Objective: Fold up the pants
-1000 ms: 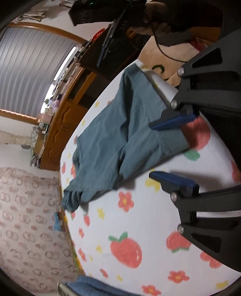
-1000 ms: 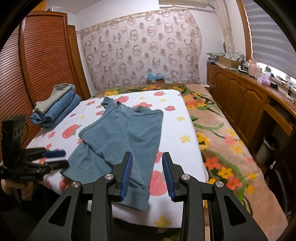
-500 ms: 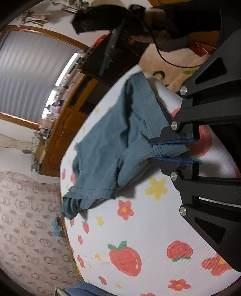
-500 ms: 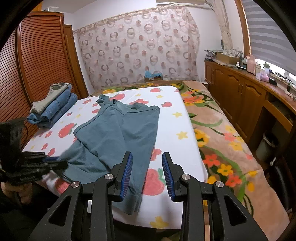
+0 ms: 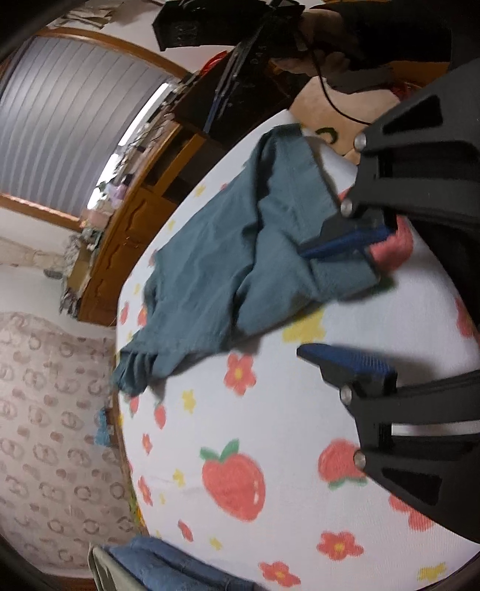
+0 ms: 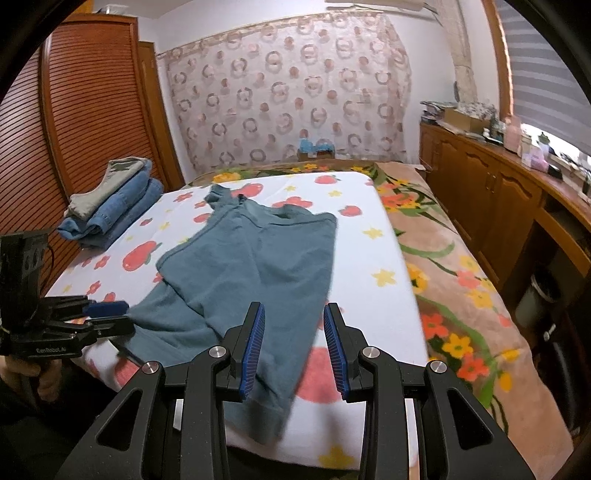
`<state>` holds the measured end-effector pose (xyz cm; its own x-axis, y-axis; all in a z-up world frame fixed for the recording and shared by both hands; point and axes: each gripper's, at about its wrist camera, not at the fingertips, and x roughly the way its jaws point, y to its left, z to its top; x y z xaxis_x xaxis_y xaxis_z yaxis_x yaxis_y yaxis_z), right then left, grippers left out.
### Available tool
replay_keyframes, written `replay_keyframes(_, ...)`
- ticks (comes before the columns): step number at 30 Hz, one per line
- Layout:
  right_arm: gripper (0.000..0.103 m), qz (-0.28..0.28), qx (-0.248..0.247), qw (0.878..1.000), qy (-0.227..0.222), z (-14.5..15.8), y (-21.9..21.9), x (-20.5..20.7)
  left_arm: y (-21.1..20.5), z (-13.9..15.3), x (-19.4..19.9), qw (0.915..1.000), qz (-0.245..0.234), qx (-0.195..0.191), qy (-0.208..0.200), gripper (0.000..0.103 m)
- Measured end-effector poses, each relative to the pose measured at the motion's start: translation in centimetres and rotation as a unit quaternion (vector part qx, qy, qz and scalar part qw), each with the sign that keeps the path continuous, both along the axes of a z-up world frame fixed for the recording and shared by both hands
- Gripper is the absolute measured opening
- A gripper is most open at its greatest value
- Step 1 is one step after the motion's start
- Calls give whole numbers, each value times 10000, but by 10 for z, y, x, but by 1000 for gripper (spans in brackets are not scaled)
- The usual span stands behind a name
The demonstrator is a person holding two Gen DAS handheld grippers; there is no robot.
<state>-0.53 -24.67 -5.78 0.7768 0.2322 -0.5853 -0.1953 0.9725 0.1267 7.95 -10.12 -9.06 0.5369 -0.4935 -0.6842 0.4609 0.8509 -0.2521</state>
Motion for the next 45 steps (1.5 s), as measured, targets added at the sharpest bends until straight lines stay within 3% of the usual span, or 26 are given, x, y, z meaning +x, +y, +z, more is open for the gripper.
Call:
replay_keyframes(1,34,46,-21,10000,-16,1,3,2,4,1,2,10000,64,4,-24,56)
replay_keyframes(3,34,169,-67,9998,-56,5,11,6,11,3,4,9998,167,45,-110,80)
replay_keyframes(14,34,947,-236,9952,-63,11,66,45,55,12,14,9944,923,210,-477,81)
replay_keyframes(27,34,1869,-394,9802,531,-9,119,94,80,11,13,9909,1210,196,-549,81)
replay_keyframes(43,34,1902,-1074,9714,935,-44,150,132,84,3,11,9908,1255,194,-470,81)
replay_keyframes(44,32,1891,-1073,9718,916,-44,150,132,83,3,11,9908,1251,201,-472,81)
replay_keyframes(45,21,1873,-1060,9724,899,-43,150,132,83,3,11,9908,1248,206,-474,81)
